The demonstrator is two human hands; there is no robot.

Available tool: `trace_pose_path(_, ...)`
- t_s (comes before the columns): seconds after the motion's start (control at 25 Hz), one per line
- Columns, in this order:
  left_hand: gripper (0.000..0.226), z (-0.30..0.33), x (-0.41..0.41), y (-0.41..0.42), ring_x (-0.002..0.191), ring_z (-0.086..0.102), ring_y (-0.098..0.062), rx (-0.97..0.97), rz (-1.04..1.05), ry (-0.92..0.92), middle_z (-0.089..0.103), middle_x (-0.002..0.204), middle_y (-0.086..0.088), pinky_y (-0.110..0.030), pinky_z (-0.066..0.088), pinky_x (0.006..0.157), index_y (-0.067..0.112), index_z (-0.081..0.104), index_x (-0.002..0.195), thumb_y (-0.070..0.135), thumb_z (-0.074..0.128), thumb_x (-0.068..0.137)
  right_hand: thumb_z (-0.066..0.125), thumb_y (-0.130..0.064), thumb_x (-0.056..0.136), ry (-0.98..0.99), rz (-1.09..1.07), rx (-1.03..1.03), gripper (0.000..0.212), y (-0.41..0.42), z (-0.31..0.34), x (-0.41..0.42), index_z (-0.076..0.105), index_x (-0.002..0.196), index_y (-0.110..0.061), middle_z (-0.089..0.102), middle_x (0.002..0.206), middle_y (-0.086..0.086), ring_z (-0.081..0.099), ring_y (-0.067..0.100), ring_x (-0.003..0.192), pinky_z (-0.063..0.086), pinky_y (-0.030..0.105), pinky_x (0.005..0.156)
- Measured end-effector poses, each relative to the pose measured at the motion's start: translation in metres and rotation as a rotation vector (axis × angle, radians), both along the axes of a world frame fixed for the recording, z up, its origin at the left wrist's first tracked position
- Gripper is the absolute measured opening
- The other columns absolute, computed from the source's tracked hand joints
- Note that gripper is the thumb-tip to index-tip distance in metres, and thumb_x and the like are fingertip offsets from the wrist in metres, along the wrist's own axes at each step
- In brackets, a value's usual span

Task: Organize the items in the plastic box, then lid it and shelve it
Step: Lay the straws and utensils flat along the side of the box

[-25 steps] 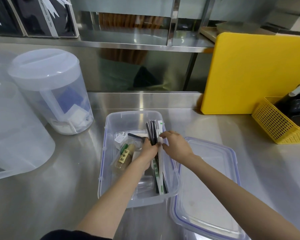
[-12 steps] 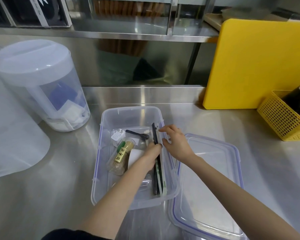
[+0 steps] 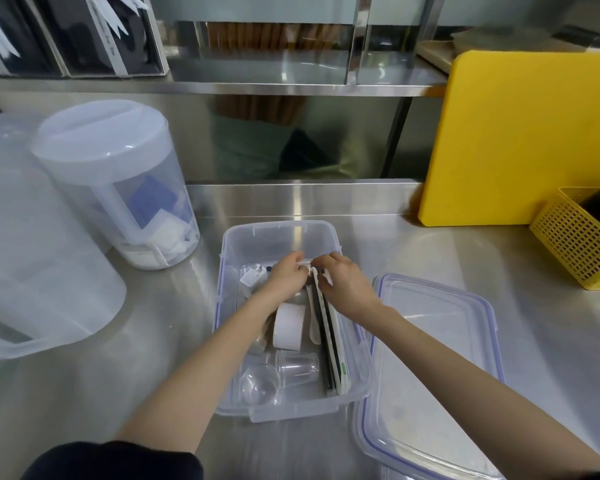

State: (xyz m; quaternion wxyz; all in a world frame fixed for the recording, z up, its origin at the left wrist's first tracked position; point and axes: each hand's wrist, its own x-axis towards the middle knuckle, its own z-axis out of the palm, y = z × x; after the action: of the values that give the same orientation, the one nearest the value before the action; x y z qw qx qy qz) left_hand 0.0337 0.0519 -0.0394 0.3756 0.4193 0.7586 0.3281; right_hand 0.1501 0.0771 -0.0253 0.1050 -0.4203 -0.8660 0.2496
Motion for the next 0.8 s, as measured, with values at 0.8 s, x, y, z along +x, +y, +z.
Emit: trace_pose_path(0.8,0.031,-0.054,-0.037,0.044,0.122,0.044,-0.029,-0.267,-0.521,0.955,0.052,0.129,-0.011,-0.04,0.029,0.103,0.01,0.054,0.12,0.011,0.043,0.09,0.045,-0.017,0.092,-0.78,0.077,0.246,0.032,0.027,-0.063,-0.061,0.053,0.124,-0.013,0.051,0.134,0.012,0.04,0.028,0.127,0.029,0.035,0.107)
